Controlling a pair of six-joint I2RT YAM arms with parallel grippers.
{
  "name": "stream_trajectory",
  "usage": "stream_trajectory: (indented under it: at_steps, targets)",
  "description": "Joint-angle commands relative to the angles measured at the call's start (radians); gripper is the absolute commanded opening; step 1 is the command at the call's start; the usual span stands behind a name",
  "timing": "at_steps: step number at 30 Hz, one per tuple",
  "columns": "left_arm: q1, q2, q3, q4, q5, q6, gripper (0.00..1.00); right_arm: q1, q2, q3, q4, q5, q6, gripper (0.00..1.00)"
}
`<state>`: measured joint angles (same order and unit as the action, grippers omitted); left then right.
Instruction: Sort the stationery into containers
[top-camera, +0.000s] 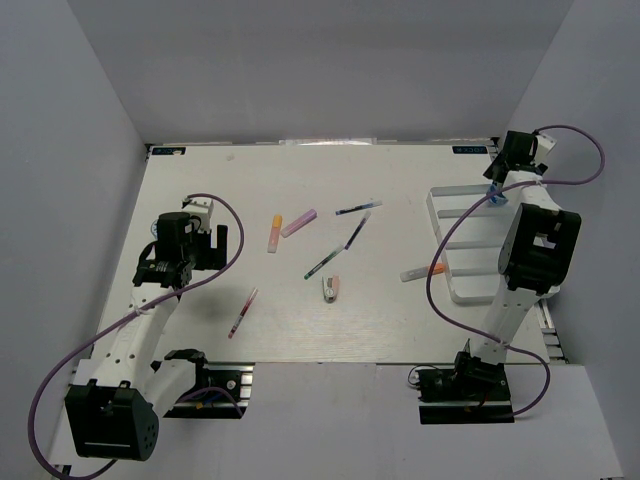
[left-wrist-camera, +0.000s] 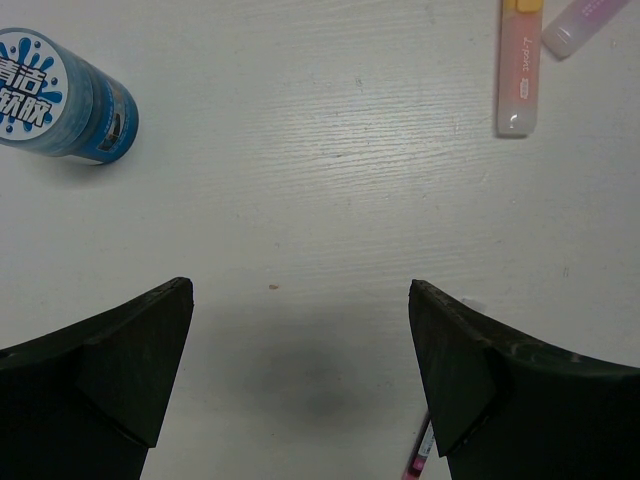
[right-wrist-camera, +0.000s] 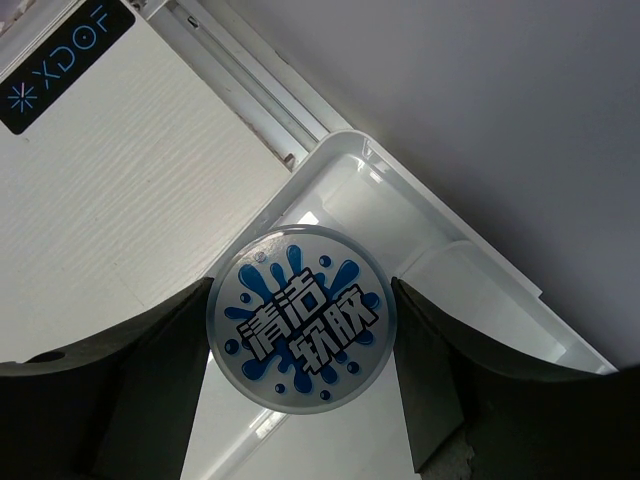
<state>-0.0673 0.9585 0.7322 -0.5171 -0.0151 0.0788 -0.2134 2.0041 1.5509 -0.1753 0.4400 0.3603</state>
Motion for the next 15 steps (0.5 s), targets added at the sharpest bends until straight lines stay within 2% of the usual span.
stream_trajectory:
  at_steps: [1,15]
  targets:
    - [0.003,-0.006,0.024,-0.001,0.014,0.004,0.98,0.000,-0.002,0.070,0.085,0.016,0.009,0.00]
    - [0.003,0.002,0.026,-0.003,0.010,0.004,0.98,0.000,0.065,0.071,0.115,0.043,-0.035,0.00]
